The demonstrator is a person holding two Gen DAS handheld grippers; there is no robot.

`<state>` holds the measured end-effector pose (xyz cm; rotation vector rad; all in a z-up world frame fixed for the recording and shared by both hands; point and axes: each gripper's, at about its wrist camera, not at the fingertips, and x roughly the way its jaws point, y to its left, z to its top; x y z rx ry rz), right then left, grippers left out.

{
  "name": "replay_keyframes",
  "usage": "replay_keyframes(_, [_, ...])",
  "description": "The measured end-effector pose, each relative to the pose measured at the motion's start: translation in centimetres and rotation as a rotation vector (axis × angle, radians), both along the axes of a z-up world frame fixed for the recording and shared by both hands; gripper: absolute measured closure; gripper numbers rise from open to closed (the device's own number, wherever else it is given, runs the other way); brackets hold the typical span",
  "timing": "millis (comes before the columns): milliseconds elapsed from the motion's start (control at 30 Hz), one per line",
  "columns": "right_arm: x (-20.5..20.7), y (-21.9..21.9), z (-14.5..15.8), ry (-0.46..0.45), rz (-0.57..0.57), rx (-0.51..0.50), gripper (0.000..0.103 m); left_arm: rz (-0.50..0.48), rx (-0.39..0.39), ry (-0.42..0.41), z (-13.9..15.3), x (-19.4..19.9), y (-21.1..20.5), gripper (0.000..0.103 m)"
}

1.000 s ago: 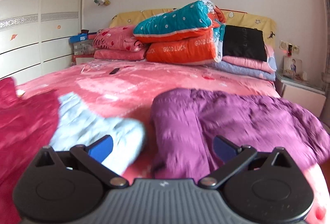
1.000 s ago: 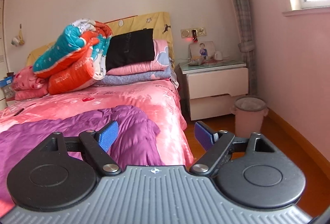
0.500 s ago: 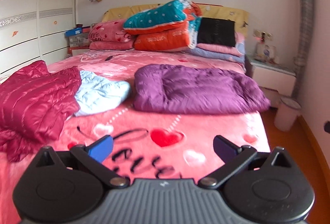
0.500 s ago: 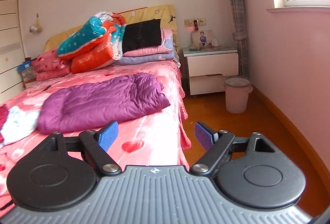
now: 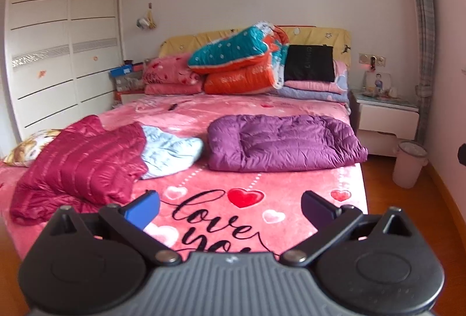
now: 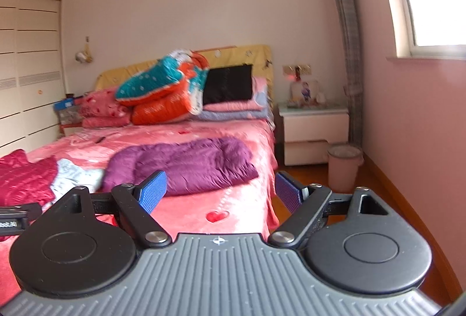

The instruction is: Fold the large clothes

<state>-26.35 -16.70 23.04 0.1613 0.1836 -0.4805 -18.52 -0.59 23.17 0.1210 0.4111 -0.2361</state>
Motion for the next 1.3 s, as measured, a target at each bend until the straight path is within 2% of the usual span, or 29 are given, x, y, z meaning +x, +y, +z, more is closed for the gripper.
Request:
replay_keyframes(133, [-0.9,1.0,0.7,-0.029,0.024,-0.014,0.0,0.0,-0.009,0.0,0.2,-0.8,0.1,0.001])
replay_keyframes(600, [-1.1,1.7,0.8,-0.015,0.031,-0.024,0.0,0.015,-0.023,-0.014,0.2,-2.3,0.5,0.001])
replay_keyframes(1300, [-1.1,1.7,0.5,0.016,0.037,-0.049,0.0,0.015,-0.03,0.02,-0.4,-2.4,1.0,0.001])
